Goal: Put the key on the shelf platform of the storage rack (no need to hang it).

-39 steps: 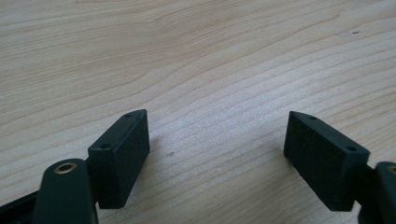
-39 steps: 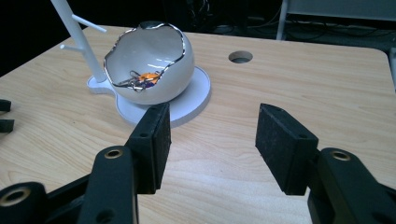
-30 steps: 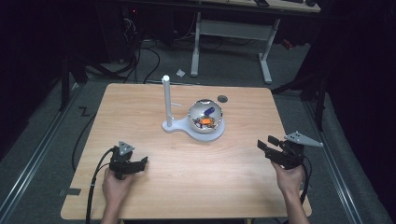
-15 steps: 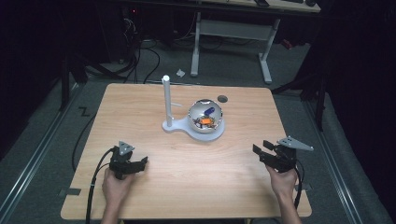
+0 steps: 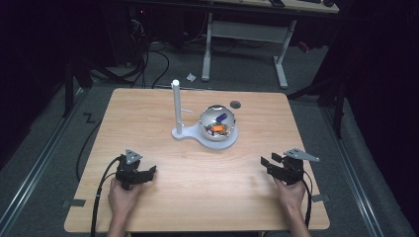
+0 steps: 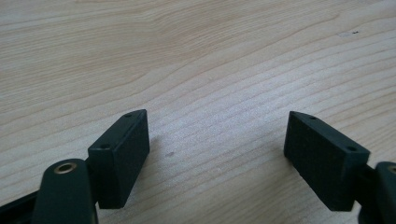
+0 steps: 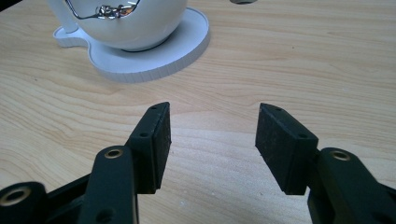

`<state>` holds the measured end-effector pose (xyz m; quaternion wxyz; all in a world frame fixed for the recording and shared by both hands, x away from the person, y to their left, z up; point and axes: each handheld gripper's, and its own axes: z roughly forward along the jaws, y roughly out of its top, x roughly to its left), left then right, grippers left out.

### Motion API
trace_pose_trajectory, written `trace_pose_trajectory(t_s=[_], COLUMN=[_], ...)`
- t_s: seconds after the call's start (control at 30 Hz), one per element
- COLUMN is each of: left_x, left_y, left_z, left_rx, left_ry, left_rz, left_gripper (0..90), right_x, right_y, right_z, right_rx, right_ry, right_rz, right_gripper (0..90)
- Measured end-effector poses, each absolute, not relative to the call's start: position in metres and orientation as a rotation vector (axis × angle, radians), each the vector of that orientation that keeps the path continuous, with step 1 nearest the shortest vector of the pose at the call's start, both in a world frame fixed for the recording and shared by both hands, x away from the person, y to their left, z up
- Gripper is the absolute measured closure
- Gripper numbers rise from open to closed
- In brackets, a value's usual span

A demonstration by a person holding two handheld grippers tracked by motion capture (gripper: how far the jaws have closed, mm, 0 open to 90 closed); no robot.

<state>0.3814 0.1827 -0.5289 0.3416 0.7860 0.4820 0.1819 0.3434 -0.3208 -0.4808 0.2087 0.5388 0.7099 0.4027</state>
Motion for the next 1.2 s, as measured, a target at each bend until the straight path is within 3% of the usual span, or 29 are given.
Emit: trace_pose_trajectory(t_s=[1.2], left_x=[0.382], left_y=[0.183], left_z=[-0.529], left_rx=[2.043], left_ry=[1.255], left_rz=[0.476], left_gripper=[22.9], right_x=[0.366], right_y=[-0.312], right_z=[-0.518], right_rx=[1.500], right_ry=[2.029], right_rz=[0.839], right_gripper=[39.7])
